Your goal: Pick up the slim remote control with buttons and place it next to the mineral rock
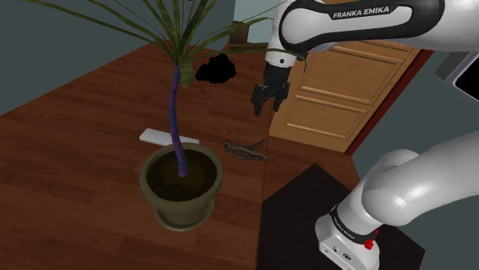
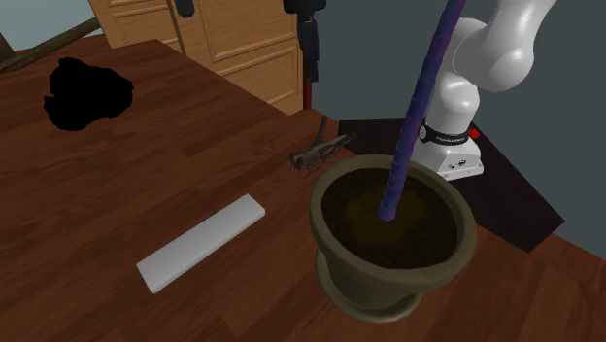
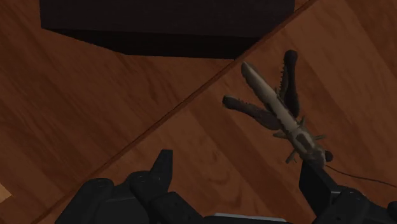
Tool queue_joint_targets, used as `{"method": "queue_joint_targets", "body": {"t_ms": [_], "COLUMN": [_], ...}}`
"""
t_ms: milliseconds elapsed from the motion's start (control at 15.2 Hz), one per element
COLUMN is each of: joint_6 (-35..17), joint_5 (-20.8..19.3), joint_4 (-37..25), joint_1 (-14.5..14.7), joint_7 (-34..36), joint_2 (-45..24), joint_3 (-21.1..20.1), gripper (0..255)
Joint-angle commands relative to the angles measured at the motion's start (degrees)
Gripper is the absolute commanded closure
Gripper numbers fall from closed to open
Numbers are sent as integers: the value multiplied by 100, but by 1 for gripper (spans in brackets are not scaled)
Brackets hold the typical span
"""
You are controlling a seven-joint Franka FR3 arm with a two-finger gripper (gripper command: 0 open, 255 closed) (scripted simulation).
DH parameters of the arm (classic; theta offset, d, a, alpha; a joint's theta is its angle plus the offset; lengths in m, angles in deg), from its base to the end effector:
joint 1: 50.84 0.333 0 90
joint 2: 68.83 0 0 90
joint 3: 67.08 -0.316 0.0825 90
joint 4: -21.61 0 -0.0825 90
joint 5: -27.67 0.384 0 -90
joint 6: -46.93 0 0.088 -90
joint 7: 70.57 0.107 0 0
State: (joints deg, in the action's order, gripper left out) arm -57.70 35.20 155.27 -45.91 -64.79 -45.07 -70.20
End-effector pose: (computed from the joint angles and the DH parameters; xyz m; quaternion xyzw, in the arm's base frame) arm 0.4097 0.0702 0.4879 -0.9976 0.0025 0.0517 0.0460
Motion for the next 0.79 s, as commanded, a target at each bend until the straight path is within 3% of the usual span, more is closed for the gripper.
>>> {"method": "queue_joint_targets", "body": {"t_ms": [0, 726], "joint_6": [-266, -1112], "joint_5": [2, -334], "joint_4": [-175, -1663], "joint_1": [94, 547], "joint_7": [-62, -187], "joint_2": [-393, -2501], "joint_3": [-106, -666], "gripper": [0, 0]}}
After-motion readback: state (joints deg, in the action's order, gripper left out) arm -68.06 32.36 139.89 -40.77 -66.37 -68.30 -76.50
